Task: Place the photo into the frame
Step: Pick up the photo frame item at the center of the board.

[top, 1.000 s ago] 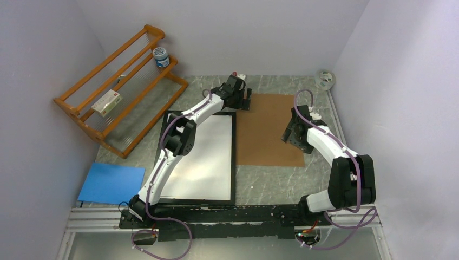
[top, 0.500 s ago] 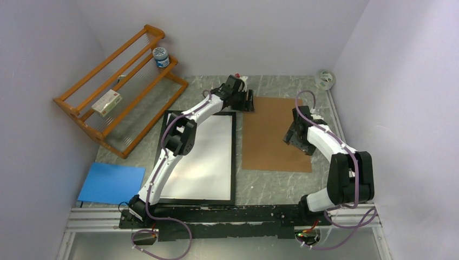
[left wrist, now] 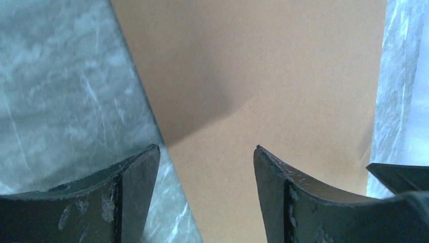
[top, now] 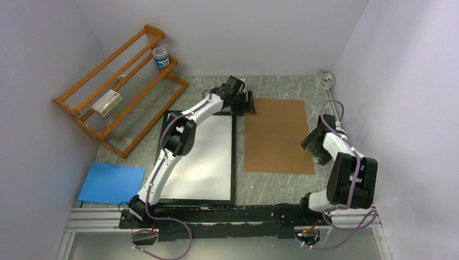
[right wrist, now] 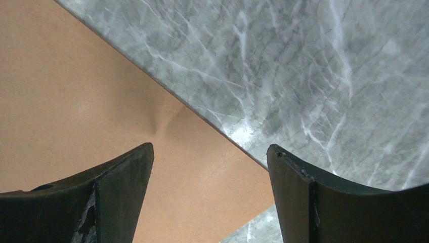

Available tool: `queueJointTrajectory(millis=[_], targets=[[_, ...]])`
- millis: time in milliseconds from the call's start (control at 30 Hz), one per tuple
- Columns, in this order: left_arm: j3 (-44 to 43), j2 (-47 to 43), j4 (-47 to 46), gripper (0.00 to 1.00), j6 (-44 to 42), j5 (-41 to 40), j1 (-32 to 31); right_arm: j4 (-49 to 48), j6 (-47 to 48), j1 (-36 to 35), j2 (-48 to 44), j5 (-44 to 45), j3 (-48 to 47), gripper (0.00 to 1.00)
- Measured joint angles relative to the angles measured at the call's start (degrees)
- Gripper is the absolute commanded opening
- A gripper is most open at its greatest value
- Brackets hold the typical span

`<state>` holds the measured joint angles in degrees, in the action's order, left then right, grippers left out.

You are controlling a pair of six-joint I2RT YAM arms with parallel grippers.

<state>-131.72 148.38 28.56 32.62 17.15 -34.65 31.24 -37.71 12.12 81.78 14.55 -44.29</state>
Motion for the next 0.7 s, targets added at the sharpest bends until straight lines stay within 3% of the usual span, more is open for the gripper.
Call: queueJointTrajectory(millis=[267,500,700], targets=[[4.74,-3.96,6.40,0.72,7.48,-2.23,-1.11,-3.89,-0.52,3.43,-0.17,-4.59,3.34,0.86],[10.51,-8.39,10.78,0.79,11.13,-5.57,-4.11,-7.67,0.31,5.97,-0.09,-8.22,3.54,0.84],[19.02,-13.60,11.56,0.80,13.51,-6.82,-6.82,-11.26,2.21,7.96,0.39,-13.81,3.65,0.83]])
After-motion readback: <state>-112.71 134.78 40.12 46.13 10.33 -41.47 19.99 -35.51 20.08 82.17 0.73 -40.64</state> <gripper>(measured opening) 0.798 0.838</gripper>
